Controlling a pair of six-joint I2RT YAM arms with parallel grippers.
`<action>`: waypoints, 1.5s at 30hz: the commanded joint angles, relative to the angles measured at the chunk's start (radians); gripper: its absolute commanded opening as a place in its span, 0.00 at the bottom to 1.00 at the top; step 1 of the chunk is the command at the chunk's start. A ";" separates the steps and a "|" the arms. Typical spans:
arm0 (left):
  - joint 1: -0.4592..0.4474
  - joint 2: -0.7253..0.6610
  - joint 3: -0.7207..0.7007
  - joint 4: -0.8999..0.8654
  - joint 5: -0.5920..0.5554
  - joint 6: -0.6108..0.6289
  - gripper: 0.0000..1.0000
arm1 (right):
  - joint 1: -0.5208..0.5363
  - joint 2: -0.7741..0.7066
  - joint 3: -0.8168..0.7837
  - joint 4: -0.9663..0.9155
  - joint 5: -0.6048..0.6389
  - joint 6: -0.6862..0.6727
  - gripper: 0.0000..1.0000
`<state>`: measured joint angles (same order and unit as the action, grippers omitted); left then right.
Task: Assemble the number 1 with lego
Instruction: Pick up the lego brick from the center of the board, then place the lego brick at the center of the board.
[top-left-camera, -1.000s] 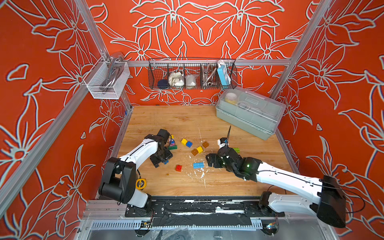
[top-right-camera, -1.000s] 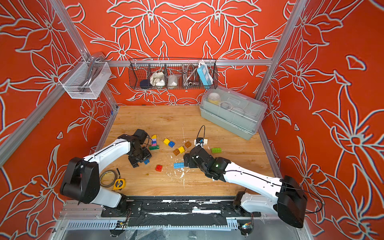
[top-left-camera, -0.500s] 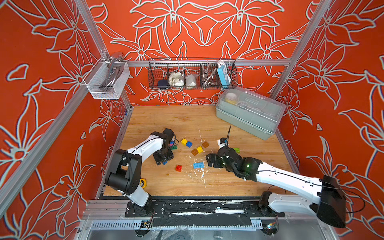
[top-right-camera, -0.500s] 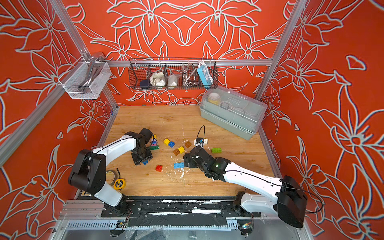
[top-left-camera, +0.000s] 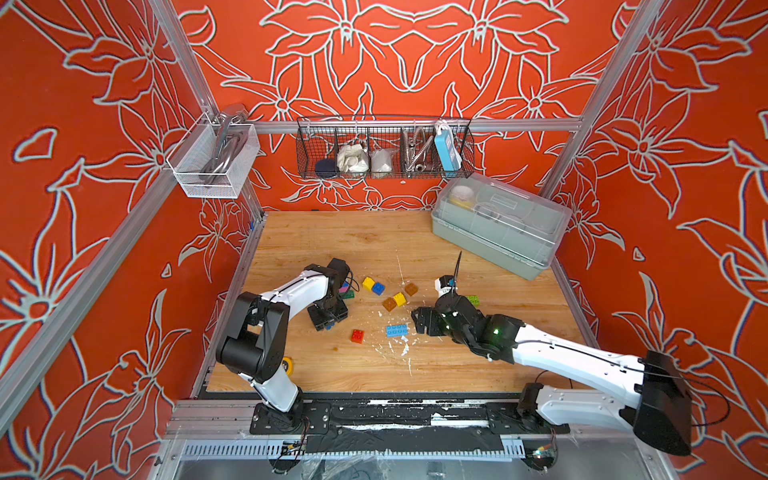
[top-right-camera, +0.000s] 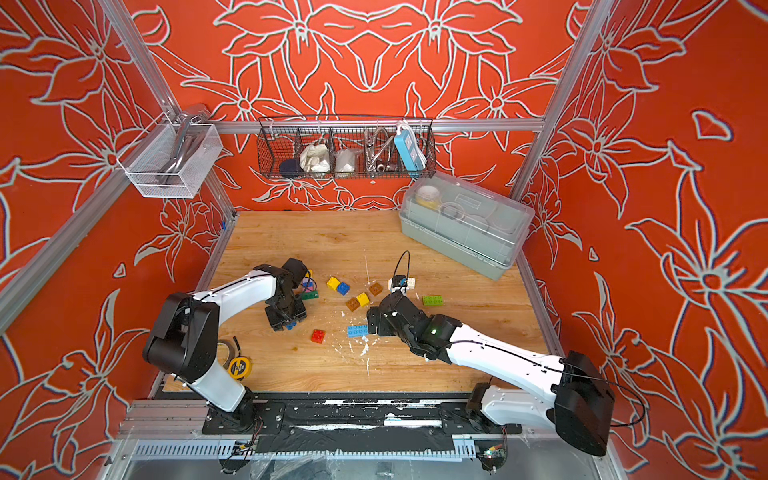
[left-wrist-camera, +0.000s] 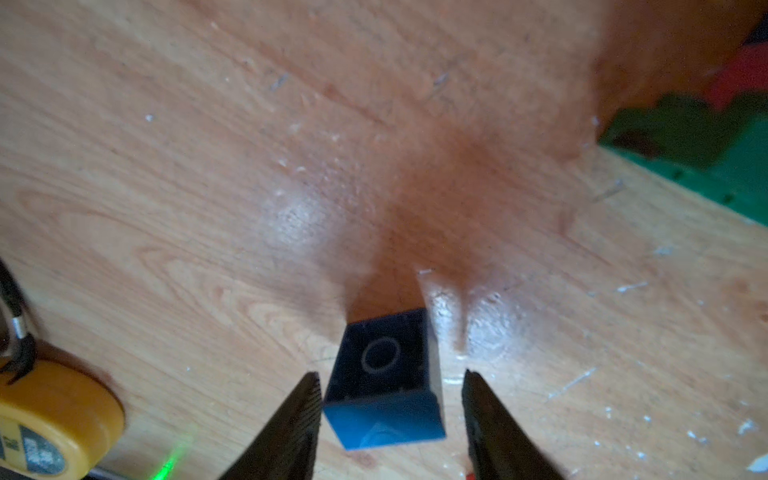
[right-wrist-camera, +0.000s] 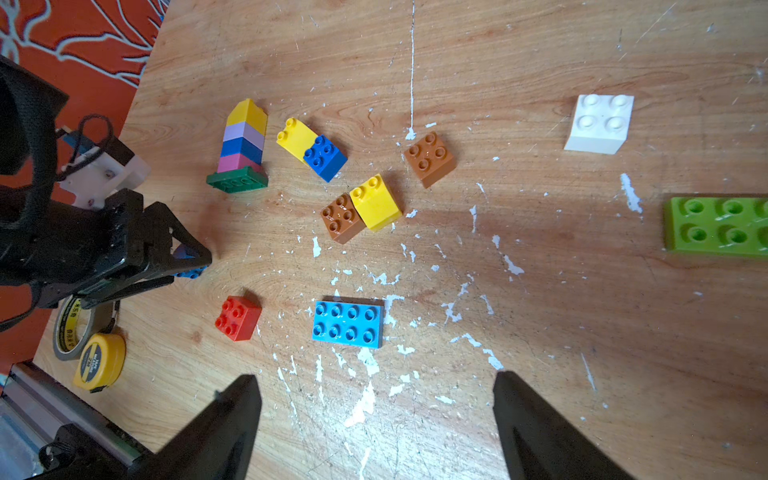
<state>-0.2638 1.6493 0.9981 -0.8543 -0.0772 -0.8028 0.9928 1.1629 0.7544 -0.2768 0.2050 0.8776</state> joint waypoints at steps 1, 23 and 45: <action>-0.005 0.002 -0.003 -0.009 -0.020 0.003 0.51 | -0.005 0.004 0.024 -0.005 0.001 -0.003 0.92; 0.017 -0.355 -0.174 0.142 0.443 -0.268 0.30 | -0.005 0.009 0.025 -0.007 -0.007 -0.002 0.92; -0.258 -0.349 -0.449 0.611 0.611 -0.694 0.29 | -0.006 0.007 0.022 -0.009 -0.003 -0.001 0.92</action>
<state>-0.5037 1.2827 0.5514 -0.2962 0.5224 -1.4670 0.9928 1.1660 0.7544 -0.2768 0.1993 0.8776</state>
